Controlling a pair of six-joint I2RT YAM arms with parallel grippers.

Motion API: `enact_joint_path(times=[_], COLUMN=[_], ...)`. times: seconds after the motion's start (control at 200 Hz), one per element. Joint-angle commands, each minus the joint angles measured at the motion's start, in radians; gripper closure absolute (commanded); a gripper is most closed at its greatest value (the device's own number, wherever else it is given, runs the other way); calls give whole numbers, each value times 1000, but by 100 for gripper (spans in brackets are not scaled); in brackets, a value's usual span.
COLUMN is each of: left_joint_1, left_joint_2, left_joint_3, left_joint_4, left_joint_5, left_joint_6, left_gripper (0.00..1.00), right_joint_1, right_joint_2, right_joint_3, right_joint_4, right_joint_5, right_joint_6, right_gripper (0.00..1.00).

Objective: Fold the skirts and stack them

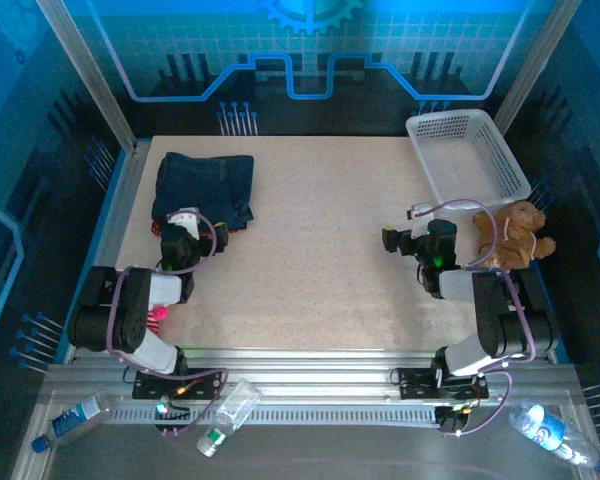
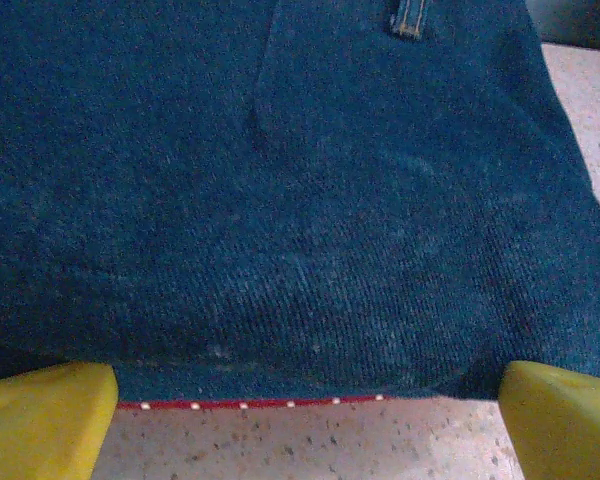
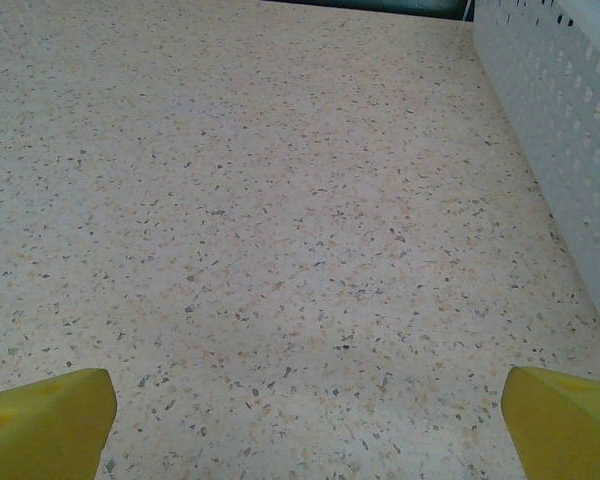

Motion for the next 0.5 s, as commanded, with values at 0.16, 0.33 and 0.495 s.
enact_joint_path(times=[0.16, 0.33, 0.495], left_joint_1=[-19, -24, -28], left_joint_2=[8, 7, 7], left_joint_3=[3, 4, 5], left_joint_4=[69, 66, 66], left_joint_5=[-66, -79, -88], left_joint_6=[32, 34, 36], left_gripper=[1, 1, 1], right_joint_1=[-10, -11, -15], right_joint_2=[1, 2, 2], right_joint_3=[6, 8, 11], right_joint_4=[38, 35, 34], right_joint_5=[-5, -5, -14], right_joint_6=[-11, -10, -9], right_gripper=[0, 0, 0])
